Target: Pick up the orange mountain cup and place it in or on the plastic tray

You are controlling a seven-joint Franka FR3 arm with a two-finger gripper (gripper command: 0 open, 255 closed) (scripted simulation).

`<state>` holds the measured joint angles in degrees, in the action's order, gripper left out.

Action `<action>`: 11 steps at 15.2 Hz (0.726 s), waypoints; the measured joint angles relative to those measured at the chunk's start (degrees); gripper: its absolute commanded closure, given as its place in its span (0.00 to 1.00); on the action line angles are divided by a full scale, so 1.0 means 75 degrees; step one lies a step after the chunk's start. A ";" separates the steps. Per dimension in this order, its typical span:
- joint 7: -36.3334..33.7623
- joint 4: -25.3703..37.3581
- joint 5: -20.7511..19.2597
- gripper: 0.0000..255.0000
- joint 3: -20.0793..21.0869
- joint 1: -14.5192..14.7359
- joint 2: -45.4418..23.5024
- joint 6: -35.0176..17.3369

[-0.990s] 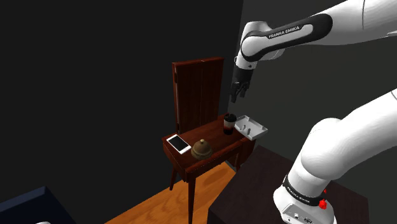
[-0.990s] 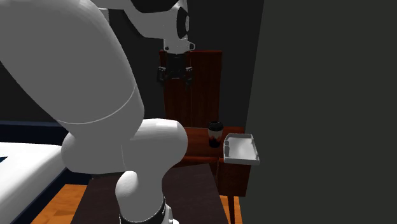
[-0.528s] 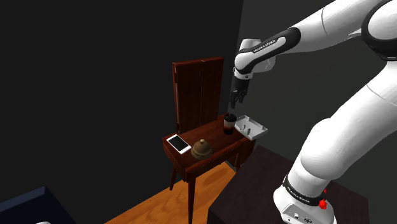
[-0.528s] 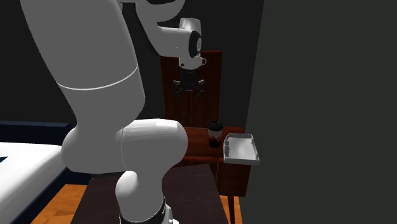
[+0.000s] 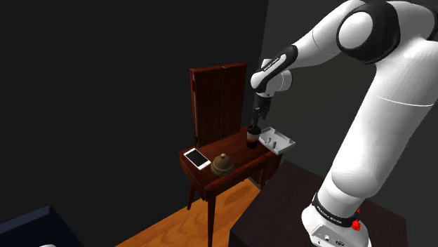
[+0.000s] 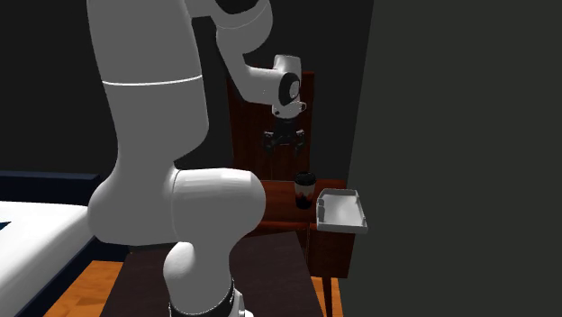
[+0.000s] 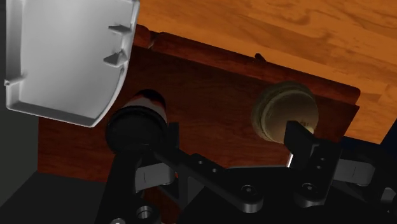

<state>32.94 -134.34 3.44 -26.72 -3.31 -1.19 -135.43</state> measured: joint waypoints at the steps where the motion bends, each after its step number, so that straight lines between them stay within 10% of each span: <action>1: 0.0249 0.0172 0.0221 0.00 -0.0034 -0.0055 -0.0368 -0.0145; 11: 0.2098 0.2075 0.1911 0.00 0.0373 -0.1199 -0.3407 -0.0878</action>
<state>48.67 -118.77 17.77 -23.93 -12.31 -26.75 -142.01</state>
